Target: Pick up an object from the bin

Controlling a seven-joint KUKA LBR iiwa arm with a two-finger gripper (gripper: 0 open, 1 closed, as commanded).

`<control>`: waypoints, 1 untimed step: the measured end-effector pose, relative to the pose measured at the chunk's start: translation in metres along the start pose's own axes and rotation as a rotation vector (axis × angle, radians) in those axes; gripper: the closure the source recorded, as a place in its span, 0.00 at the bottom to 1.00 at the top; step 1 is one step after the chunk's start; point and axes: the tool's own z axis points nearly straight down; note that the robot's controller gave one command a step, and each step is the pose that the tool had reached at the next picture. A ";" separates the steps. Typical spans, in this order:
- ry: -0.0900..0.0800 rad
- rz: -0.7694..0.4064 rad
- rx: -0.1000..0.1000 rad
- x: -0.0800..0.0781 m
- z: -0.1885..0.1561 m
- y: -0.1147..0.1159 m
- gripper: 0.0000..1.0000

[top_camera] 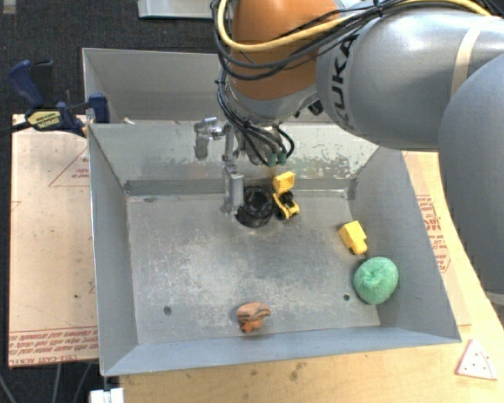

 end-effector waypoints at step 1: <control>-0.002 -0.048 -0.001 0.014 0.024 -0.040 0.00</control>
Offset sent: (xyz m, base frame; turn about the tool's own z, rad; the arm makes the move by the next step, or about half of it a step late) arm -0.0064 -0.0618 -0.0493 0.0619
